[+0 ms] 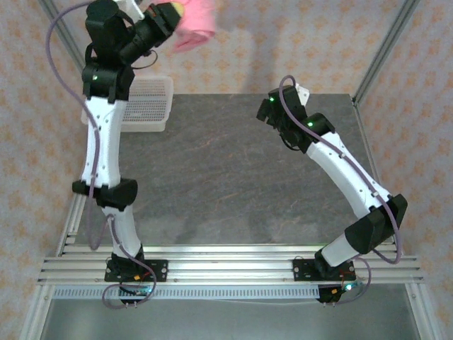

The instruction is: Fold the inside-out t-shirt

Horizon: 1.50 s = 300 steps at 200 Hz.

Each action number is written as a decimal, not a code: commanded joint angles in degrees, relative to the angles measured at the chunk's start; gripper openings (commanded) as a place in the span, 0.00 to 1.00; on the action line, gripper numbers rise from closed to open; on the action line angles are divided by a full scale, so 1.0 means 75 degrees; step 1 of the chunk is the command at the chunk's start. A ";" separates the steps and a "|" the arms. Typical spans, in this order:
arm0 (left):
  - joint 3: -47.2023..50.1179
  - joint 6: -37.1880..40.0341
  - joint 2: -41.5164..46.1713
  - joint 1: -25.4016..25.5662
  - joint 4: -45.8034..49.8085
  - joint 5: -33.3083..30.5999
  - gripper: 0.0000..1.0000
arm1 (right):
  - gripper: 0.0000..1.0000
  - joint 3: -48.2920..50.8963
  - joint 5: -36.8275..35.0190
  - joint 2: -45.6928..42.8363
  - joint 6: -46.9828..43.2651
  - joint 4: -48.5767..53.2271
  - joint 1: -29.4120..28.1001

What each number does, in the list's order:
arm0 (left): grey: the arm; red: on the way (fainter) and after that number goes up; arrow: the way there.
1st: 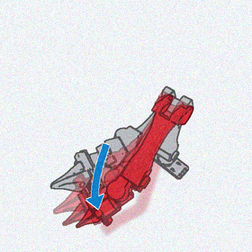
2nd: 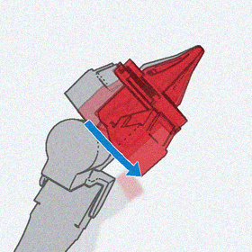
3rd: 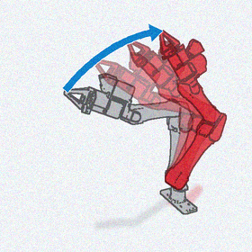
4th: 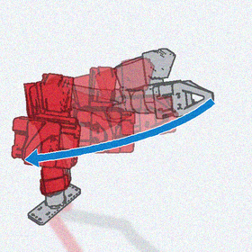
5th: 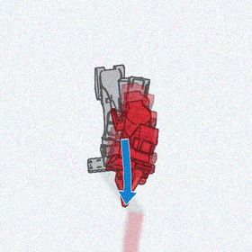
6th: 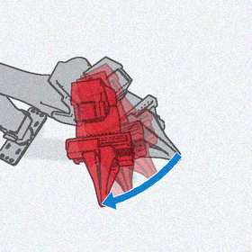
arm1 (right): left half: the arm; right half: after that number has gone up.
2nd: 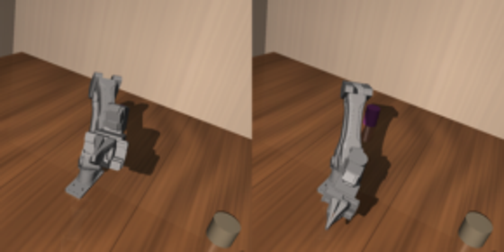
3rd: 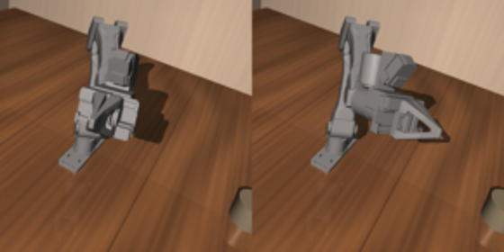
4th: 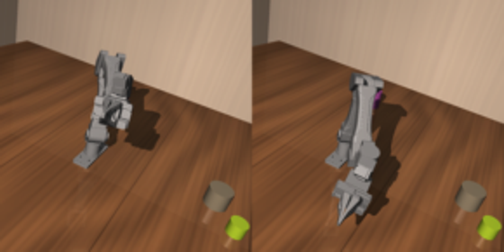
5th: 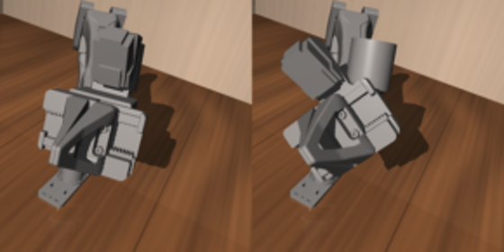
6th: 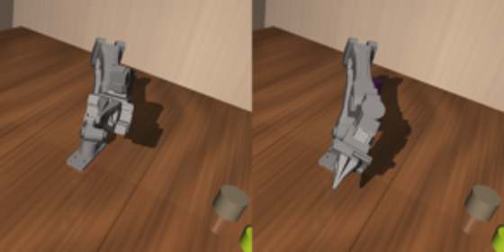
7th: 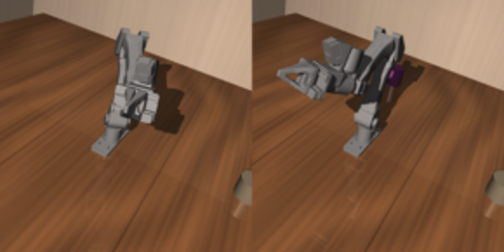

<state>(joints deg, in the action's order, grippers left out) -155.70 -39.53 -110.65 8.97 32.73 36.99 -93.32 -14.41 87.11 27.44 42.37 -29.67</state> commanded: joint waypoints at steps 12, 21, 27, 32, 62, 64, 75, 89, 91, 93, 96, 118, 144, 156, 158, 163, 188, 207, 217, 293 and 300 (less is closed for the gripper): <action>0.1766 0.3041 0.0770 0.0758 0.1661 -0.0645 0.00 | 0.99 0.0463 -0.0840 -0.0776 -0.0094 0.0074 0.0255; 0.2719 0.3364 0.1012 0.1049 0.1654 -0.1051 0.00 | 0.99 0.0680 -0.1183 -0.1044 0.0257 0.0318 0.0347; 0.3336 0.3575 0.1161 0.1227 0.1645 -0.1324 0.00 | 0.99 0.0885 -0.1374 -0.1263 0.0482 0.0477 0.0410; 0.3920 0.3724 0.1287 0.1358 0.1612 -0.1577 0.00 | 0.99 0.1042 -0.1510 -0.1454 0.0591 0.0580 0.0436; 0.7400 0.3540 0.2126 0.1719 0.0719 -0.3318 0.06 | 0.99 0.2964 -0.2655 -0.3245 0.2061 0.1396 0.0542; 0.7608 0.3458 0.2192 0.1721 0.0633 -0.3383 0.09 | 0.99 0.3088 -0.2673 -0.3364 0.2204 0.1473 0.0568; 0.8698 0.3254 0.2621 0.1719 0.0073 -0.3534 0.30 | 0.99 0.3770 -0.2692 -0.4015 0.2724 0.1770 0.0698; 0.9702 0.3121 0.3058 0.1722 -0.0361 -0.3441 0.47 | 0.99 0.4370 -0.2562 -0.4727 0.2925 0.1914 0.0837; 0.9786 0.3101 0.3108 0.1722 -0.0378 -0.3426 0.48 | 0.99 0.4430 -0.2527 -0.4810 0.2894 0.1911 0.0839; 0.9878 0.3093 0.3130 0.1722 -0.0371 -0.3416 0.49 | 0.99 0.4475 -0.2507 -0.4880 0.2854 0.1901 0.0842; 0.9976 0.3063 0.3195 0.1722 -0.0343 -0.3400 0.50 | 0.99 0.4538 -0.2472 -0.4977 0.2777 0.1882 0.0838; 1.0457 0.2866 0.3544 0.1722 -0.0171 -0.3331 0.54 | 0.99 0.4619 -0.2040 -0.5257 0.2104 0.1577 0.0851; 1.0650 0.2242 0.3513 0.1722 -0.0179 -0.3468 0.60 | 0.99 0.4626 0.0557 -0.4689 0.0377 -0.0308 0.0849; 1.0329 0.1799 0.3136 0.1710 0.0343 -0.4075 0.60 | 0.99 0.4285 0.1631 -0.3974 0.0088 -0.0642 0.0843; 1.0251 0.1716 0.3060 0.1704 0.0463 -0.4237 0.60 | 0.99 0.4192 0.1788 -0.3834 0.0058 -0.0639 0.0837; 1.0051 0.1476 0.2831 0.1690 0.0720 -0.4542 0.60 | 0.99 0.3938 0.2139 -0.3460 0.0013 -0.0613 0.0839; 0.9166 0.0150 0.1679 0.1345 0.1700 -0.5271 0.60 | 0.98 0.2577 0.3882 -0.1476 -0.0527 -0.0318 0.0807; 0.9444 -0.0746 0.1504 0.0941 0.1282 -0.4935 0.60 | 0.96 0.1832 0.4558 -0.0158 -0.1263 -0.0344 0.0583; 0.9735 -0.1052 0.1601 0.0756 0.0997 -0.4735 0.60 | 0.95 0.1414 0.4557 0.0516 -0.1643 -0.0339 0.0461; 1.0503 0.0148 0.3453 0.0555 0.1322 -0.4616 0.60 | 0.72 -0.2746 0.4667 0.5288 -0.1959 -0.0284 -0.0156; 1.0684 0.0161 0.3662 0.0560 0.1292 -0.4577 0.60 | 0.72 -0.3198 0.4687 0.5710 -0.1953 -0.0109 -0.0250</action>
<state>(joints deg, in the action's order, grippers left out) -79.15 -40.58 -88.82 13.02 40.38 3.53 -108.05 19.40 122.28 14.00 37.93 -29.10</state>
